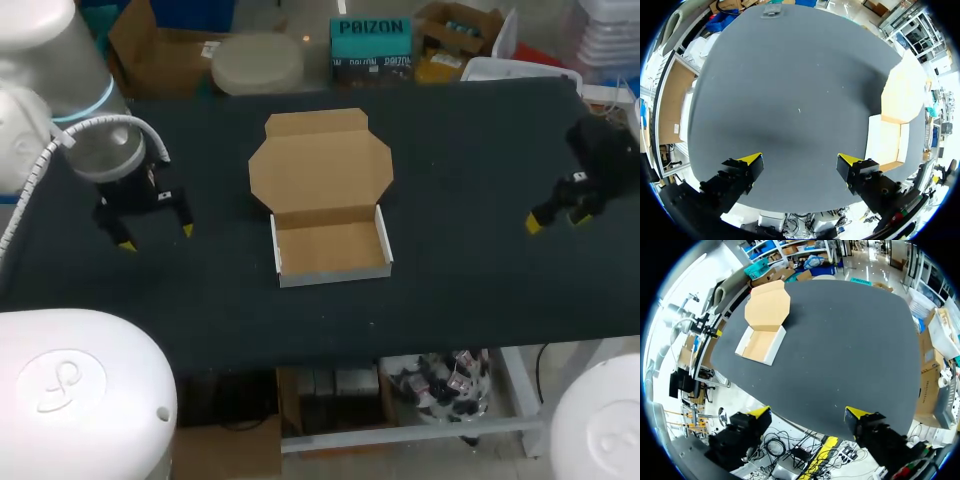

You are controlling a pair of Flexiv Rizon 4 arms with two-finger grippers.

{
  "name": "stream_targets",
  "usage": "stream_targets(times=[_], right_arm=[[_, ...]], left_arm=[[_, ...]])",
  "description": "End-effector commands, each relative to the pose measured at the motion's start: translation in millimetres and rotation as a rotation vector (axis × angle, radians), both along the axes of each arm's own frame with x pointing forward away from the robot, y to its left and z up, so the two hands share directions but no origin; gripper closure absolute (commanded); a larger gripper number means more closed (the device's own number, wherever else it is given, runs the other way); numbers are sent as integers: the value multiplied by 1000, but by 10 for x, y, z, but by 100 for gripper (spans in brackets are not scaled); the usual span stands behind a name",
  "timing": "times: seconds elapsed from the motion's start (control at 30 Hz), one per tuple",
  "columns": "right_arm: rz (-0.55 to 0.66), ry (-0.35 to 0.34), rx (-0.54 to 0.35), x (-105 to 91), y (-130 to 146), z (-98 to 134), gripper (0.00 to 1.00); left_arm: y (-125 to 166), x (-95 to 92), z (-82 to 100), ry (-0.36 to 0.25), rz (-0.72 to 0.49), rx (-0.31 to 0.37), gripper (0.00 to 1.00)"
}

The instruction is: Assemble the packaging by folding the flat box into shape, placing the metal phone stand inside, and closing the box properly

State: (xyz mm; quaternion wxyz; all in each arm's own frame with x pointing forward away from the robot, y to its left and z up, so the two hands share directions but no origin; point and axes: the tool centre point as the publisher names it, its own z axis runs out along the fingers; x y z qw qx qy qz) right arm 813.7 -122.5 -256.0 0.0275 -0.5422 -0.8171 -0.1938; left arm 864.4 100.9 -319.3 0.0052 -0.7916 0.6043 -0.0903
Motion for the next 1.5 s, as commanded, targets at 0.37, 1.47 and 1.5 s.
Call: stream_targets(times=[0.37,1.47,1.5], right_arm=[[2,7,-1,3,-1,23,0],[2,7,-1,3,-1,23,0],[2,7,-1,3,-1,23,0]], left_arm=[[-12,16,11,6,1,7,0],[364,996,-568,63,5,18,0],[372,1048,-592,66,4,20,0]])
